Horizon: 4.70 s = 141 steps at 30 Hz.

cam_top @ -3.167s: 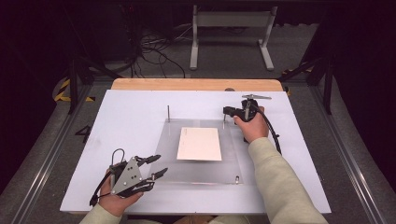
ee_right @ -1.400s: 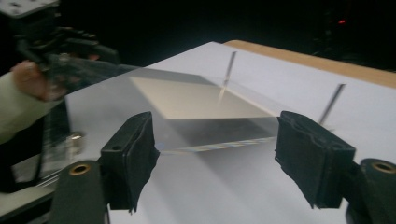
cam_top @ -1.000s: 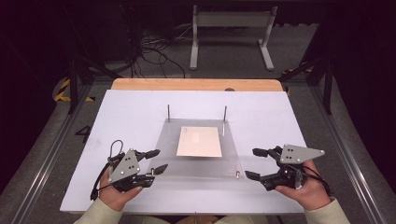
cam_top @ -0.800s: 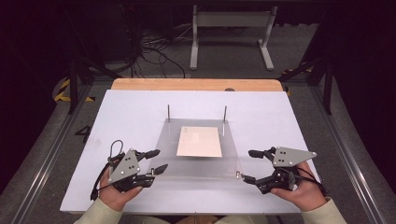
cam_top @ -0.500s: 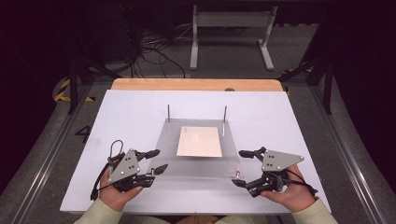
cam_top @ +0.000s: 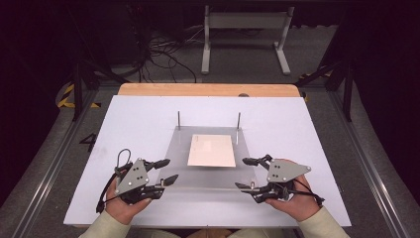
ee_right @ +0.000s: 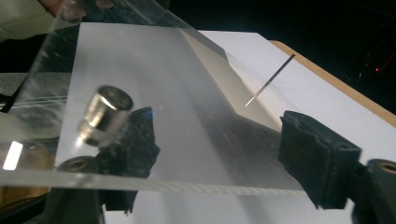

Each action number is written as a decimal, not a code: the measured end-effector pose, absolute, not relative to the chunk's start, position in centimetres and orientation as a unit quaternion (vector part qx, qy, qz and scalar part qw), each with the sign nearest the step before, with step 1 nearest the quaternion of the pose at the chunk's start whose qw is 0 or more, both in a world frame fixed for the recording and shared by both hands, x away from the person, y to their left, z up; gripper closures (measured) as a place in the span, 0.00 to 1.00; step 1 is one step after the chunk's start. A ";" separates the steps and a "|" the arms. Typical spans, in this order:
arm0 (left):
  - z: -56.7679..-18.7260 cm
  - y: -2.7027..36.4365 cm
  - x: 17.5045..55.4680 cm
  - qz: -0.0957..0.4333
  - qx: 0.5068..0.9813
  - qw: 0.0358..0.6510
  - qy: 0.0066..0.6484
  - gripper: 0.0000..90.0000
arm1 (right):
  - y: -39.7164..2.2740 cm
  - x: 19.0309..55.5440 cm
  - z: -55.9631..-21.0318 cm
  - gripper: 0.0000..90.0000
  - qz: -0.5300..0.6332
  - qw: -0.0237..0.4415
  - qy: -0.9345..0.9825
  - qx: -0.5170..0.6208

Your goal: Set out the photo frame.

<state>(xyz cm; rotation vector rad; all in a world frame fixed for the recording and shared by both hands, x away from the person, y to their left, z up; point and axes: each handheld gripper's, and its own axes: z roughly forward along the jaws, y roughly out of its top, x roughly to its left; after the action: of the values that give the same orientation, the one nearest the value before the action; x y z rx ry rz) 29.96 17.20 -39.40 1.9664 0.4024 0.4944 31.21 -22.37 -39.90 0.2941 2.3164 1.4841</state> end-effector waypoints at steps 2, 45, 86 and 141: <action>-39.4 17.2 30.0 0.206 0.818 0.511 0.166 0.52 | -22.3 31.4 -40.1 0.37 0.534 0.190 0.817 0.102; -31.0 15.6 26.9 0.264 0.791 0.543 0.102 0.76 | -23.6 28.7 -32.1 0.65 0.592 0.253 0.757 0.111; -29.0 16.7 31.2 0.242 0.712 0.639 0.162 0.66 | -22.8 30.7 -28.7 0.64 0.678 0.252 0.671 0.162; -33.1 21.4 33.6 0.209 0.730 0.594 0.267 0.27 | -28.9 33.2 -31.3 0.23 0.606 0.259 0.697 0.282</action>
<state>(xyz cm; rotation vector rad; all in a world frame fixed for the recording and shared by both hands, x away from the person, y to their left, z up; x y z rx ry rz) 33.64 21.37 -33.09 1.6953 0.6193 0.4861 33.15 -28.88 -31.32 0.7649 1.8900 1.6422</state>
